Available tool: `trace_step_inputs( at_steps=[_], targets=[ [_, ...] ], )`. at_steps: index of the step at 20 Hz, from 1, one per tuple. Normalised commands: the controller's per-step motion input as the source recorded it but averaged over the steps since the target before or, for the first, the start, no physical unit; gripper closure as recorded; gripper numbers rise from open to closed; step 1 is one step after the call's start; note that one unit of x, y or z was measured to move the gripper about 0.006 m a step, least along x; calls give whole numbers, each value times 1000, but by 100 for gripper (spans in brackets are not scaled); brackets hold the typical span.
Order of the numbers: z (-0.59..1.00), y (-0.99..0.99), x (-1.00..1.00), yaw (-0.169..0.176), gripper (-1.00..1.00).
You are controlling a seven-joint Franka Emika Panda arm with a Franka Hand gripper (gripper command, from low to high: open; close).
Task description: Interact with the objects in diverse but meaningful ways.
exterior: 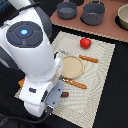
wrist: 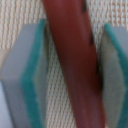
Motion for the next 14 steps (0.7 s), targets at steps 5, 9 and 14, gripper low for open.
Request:
trace_step_inputs(
  at_steps=[5,9,14],
  targets=[
    [793,175,479,0,100],
    [976,519,116,36,100],
    [645,681,-13,88,100]
  ],
)
